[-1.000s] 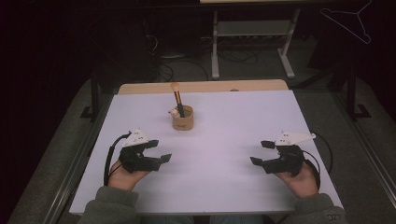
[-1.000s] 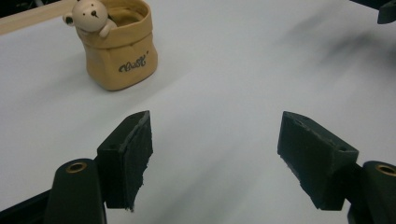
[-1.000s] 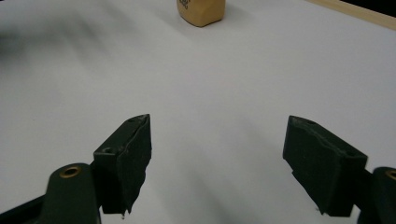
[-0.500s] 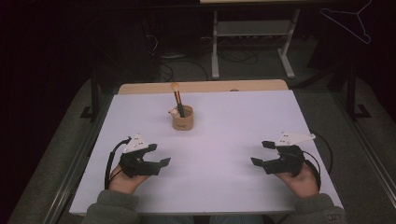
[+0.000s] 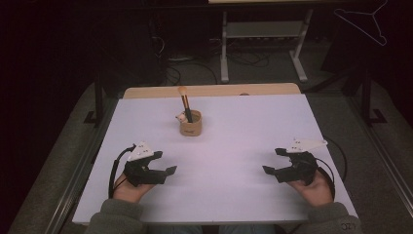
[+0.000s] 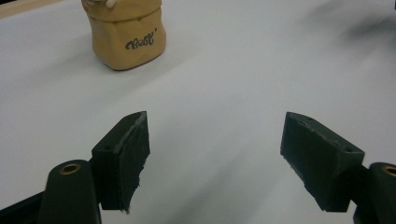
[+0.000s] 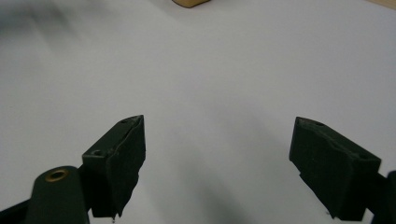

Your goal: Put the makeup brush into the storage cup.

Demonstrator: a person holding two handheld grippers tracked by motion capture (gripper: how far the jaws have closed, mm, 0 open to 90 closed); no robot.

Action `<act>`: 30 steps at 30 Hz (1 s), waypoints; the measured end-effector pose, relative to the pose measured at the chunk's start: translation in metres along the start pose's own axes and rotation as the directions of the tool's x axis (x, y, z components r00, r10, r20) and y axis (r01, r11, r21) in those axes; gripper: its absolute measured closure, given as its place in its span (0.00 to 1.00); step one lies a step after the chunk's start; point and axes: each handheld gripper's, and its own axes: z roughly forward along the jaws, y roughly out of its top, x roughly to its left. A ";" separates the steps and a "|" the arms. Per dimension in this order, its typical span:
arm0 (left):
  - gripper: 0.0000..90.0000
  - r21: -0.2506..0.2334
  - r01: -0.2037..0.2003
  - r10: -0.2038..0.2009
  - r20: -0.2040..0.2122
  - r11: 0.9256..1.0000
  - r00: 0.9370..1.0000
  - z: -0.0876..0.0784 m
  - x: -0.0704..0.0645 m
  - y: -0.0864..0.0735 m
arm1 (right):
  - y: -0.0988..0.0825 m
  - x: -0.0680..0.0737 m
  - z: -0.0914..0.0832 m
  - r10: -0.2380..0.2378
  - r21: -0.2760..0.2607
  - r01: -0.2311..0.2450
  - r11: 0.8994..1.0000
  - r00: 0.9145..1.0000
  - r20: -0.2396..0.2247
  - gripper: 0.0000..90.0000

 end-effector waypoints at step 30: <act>0.16 -0.003 0.015 -0.015 0.004 1.000 1.000 0.000 0.000 0.001 | -0.004 -0.003 0.003 0.013 0.020 -0.014 1.000 0.999 0.034 0.16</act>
